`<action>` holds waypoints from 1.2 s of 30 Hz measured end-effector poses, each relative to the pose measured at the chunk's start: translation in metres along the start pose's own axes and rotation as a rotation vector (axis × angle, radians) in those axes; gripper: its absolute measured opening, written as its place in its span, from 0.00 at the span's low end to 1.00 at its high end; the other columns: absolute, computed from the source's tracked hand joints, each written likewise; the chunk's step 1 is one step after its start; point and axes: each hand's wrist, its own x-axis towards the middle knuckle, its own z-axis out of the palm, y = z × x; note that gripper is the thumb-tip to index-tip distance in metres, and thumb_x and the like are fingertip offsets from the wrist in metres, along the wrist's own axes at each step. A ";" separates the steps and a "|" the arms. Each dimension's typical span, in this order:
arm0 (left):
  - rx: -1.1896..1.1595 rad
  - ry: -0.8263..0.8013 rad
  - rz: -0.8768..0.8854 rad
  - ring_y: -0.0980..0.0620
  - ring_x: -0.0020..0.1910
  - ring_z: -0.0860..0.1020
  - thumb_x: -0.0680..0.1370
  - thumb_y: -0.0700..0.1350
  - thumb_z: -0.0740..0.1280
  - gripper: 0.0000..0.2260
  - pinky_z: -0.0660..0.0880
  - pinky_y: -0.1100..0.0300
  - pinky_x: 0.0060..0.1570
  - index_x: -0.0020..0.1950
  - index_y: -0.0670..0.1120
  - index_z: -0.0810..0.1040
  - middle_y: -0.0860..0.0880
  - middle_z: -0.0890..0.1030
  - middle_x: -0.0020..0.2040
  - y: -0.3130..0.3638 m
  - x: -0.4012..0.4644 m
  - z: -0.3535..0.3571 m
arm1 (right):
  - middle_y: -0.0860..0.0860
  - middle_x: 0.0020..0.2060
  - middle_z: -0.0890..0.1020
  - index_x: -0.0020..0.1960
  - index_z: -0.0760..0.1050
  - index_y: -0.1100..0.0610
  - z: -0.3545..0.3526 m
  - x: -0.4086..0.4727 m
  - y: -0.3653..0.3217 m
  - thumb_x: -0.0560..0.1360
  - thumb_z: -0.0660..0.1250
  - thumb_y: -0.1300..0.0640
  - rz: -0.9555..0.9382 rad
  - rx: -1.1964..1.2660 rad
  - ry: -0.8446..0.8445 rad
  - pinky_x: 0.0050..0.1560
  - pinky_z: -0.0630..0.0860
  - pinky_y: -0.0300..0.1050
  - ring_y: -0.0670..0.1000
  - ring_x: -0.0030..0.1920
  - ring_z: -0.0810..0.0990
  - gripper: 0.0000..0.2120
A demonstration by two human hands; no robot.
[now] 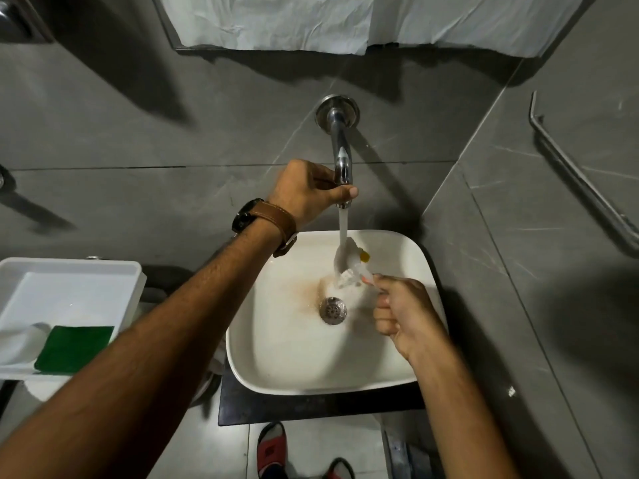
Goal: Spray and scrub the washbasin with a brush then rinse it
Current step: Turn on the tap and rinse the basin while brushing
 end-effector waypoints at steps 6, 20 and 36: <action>0.015 0.000 -0.001 0.59 0.44 0.82 0.69 0.55 0.76 0.15 0.78 0.63 0.46 0.51 0.48 0.85 0.54 0.86 0.43 -0.001 0.000 0.000 | 0.46 0.24 0.60 0.56 0.80 0.64 0.008 -0.001 -0.017 0.82 0.61 0.59 -0.038 -0.003 -0.016 0.19 0.52 0.32 0.43 0.19 0.55 0.11; 0.022 -0.033 0.016 0.59 0.44 0.83 0.70 0.54 0.76 0.15 0.78 0.63 0.47 0.51 0.46 0.85 0.54 0.85 0.43 0.003 -0.002 -0.004 | 0.46 0.25 0.59 0.53 0.80 0.61 0.030 0.015 0.002 0.82 0.60 0.60 0.136 -0.025 -0.239 0.17 0.53 0.31 0.43 0.19 0.54 0.11; -0.049 -0.035 -0.010 0.52 0.49 0.84 0.69 0.51 0.77 0.15 0.78 0.51 0.59 0.51 0.43 0.85 0.48 0.87 0.46 0.007 -0.005 -0.003 | 0.43 0.19 0.59 0.51 0.78 0.62 -0.032 0.011 -0.013 0.82 0.61 0.61 -0.007 -0.085 0.055 0.19 0.51 0.29 0.42 0.17 0.54 0.08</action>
